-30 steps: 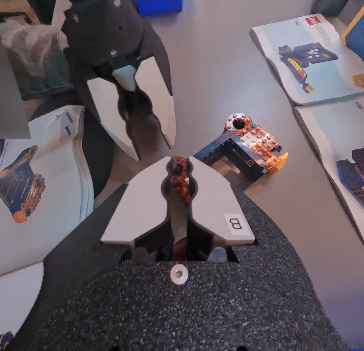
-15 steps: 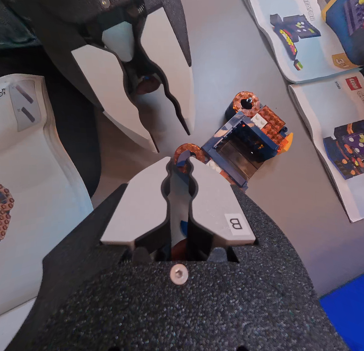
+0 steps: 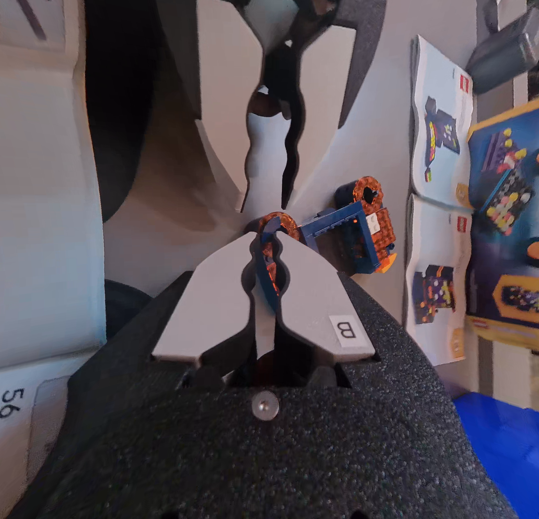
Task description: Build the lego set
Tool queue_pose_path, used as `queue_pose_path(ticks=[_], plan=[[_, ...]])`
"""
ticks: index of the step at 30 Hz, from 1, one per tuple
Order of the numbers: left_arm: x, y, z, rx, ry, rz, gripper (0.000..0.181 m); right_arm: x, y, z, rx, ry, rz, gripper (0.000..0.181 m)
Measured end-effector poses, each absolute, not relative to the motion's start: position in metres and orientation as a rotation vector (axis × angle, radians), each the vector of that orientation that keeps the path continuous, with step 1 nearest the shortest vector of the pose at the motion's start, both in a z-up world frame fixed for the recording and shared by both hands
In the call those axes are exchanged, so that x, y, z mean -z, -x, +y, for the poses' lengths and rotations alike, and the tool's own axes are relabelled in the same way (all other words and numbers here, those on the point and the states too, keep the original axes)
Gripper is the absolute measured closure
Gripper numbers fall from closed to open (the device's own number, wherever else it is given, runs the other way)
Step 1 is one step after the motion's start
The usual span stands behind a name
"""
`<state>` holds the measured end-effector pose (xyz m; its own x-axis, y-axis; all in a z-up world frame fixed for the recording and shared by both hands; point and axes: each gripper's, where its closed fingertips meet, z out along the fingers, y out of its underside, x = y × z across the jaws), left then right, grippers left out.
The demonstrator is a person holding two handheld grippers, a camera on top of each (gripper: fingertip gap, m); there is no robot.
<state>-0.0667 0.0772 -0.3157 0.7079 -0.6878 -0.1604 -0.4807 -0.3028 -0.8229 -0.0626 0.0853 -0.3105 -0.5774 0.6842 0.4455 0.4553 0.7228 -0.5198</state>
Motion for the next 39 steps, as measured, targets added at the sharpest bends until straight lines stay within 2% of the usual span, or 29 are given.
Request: queue_pose_path(ticks=[9, 23, 31, 39], plan=[[0.307, 0.067, 0.079, 0.241, 1.883, 0.907, 0.159, 0.311, 0.063, 0.085, -0.356, 0.619, -2.381, 0.174], [0.308, 0.061, 0.079, 0.155, 1.786, 1.046, 0.167, 0.311, 0.066, 0.083, -0.461, 0.675, -2.440, 0.173], [0.287, 0.082, 0.091, 0.332, 1.833, 0.731, 0.171, 0.311, 0.069, 0.085, -0.501, 0.718, -2.426, 0.173], [0.301, 0.081, 0.091, 0.296, 1.913, 0.774, 0.165, 0.310, 0.071, 0.086, -0.502, 0.757, -2.399, 0.173]])
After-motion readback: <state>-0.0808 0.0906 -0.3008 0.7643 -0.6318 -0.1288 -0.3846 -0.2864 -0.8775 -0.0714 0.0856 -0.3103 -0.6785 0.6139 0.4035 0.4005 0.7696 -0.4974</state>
